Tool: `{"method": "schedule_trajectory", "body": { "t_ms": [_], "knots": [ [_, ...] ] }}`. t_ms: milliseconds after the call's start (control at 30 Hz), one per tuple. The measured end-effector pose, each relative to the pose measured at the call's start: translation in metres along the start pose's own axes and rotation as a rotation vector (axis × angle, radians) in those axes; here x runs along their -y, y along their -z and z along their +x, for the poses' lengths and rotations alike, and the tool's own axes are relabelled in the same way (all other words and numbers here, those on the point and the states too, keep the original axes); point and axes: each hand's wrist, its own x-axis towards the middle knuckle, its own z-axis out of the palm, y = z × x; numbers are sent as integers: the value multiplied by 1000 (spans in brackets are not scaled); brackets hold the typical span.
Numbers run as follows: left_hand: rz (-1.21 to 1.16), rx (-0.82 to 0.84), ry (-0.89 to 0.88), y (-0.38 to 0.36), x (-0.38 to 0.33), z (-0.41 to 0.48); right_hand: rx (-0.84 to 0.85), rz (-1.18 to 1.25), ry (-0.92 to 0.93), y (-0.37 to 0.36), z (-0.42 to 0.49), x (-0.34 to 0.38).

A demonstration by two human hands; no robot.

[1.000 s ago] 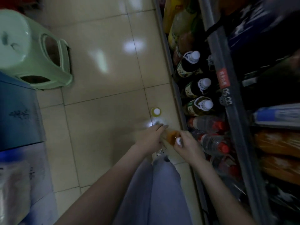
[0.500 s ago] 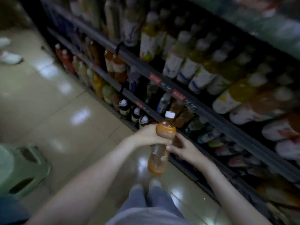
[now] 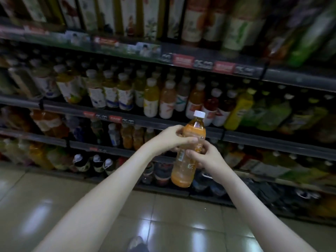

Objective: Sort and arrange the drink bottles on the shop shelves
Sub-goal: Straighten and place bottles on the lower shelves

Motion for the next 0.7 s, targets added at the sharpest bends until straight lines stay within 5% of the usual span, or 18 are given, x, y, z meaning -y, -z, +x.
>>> {"method": "schedule_trajectory", "body": {
  "t_ms": [267,700],
  "knots": [
    [121,58,-192,-117,-112,32,-328,13,130,162,-74,15],
    [232,24,-459,-234,-262,117,-518,79,374,353,-84,83]
  ]
}}
